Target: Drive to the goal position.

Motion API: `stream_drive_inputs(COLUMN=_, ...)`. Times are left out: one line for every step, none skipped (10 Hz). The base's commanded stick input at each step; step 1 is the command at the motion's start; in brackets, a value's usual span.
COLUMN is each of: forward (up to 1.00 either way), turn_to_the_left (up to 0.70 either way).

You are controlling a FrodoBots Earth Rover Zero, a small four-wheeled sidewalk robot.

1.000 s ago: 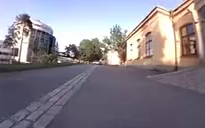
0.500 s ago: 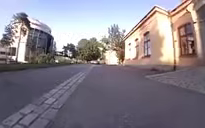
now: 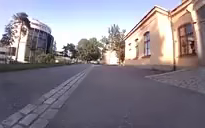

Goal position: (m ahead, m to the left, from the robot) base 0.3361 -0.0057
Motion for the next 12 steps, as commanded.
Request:
stream_drive_inputs(forward=0.50, turn_to_the_left=0.00)
stream_drive_inputs(forward=0.50, turn_to_the_left=0.00)
stream_drive_inputs(forward=0.50, turn_to_the_left=0.00)
stream_drive_inputs(forward=0.50, turn_to_the_left=0.00)
stream_drive_inputs(forward=0.50, turn_to_the_left=0.00)
stream_drive_inputs(forward=0.50, turn_to_the_left=0.00)
stream_drive_inputs(forward=0.50, turn_to_the_left=0.00)
stream_drive_inputs(forward=0.50, turn_to_the_left=0.00)
stream_drive_inputs(forward=0.50, turn_to_the_left=0.00)
stream_drive_inputs(forward=0.50, turn_to_the_left=0.00)
stream_drive_inputs(forward=0.50, turn_to_the_left=0.00)
stream_drive_inputs(forward=0.50, turn_to_the_left=0.00)
